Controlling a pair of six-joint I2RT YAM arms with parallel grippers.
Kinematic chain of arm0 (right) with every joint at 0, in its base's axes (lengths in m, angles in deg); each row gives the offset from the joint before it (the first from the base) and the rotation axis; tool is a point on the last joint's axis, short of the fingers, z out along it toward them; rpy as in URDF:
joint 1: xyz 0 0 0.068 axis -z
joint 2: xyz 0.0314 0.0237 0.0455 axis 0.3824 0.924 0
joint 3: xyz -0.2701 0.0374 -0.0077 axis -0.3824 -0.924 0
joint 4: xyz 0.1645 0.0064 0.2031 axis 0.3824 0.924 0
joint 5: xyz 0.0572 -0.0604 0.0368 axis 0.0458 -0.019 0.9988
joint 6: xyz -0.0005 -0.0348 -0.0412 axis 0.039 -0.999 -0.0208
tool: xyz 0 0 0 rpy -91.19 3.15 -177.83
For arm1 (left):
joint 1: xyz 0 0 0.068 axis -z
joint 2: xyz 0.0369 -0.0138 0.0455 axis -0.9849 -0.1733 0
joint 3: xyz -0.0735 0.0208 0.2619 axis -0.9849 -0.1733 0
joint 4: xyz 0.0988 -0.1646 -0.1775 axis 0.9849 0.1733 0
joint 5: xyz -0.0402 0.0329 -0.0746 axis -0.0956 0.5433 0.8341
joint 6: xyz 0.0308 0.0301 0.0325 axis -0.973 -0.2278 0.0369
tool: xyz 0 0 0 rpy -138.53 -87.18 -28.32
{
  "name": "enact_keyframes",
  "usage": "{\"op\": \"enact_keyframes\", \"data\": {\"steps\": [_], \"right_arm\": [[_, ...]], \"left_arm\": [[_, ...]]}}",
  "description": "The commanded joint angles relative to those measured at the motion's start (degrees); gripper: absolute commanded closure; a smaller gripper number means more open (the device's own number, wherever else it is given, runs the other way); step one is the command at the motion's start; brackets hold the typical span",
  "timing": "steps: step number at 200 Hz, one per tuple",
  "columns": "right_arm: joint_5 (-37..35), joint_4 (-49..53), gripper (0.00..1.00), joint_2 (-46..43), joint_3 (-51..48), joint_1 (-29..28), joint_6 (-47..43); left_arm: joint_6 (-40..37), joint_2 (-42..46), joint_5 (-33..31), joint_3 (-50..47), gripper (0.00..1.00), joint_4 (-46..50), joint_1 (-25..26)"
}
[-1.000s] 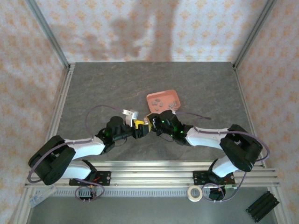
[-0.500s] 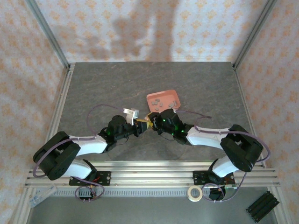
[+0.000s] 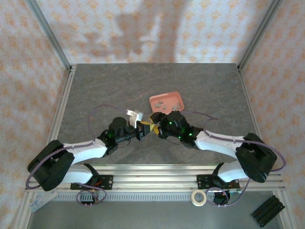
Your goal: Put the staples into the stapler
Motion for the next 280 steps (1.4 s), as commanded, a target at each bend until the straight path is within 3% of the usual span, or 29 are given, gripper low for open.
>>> {"op": "enact_keyframes", "data": {"steps": [1,30,59,70,100,129,150,202,280], "right_arm": [[1.2,9.7,0.33,-4.7,0.7,0.8,-6.5],[0.3,20.7,0.33,-12.7,1.4,2.5,-18.2],[-6.5,35.3,0.34,-19.5,6.4,3.0,-40.2],[-10.1,41.4,0.27,-20.0,9.3,3.4,-44.7],[-8.3,54.2,0.27,-15.0,17.0,6.2,-54.2],[-5.4,66.6,0.31,-3.0,25.3,9.2,-54.0],[-2.7,68.1,0.31,3.4,28.2,9.7,-55.9],[-5.6,72.8,0.29,17.1,36.7,10.3,-70.3],[-7.3,71.9,0.26,28.8,45.2,10.5,-86.9]], "left_arm": [[-6.5,2.8,0.6,2.9,0.89,6.9,0.1],[-10.3,4.0,1.3,4.5,0.90,13.1,0.2],[-12.5,3.5,1.0,5.8,0.90,17.0,0.2],[-13.6,2.9,0.3,6.8,0.88,19.4,0.2],[-14.3,2.3,-1.1,8.1,0.84,22.2,0.2],[-13.4,2.6,-3.2,8.2,0.83,23.4,0.1],[-12.9,3.5,-5.3,7.7,0.82,23.7,0.1],[-14.0,4.7,-7.0,7.7,0.80,25.9,0.1],[-11.7,5.2,-8.4,5.8,0.80,23.6,0.1]]}}
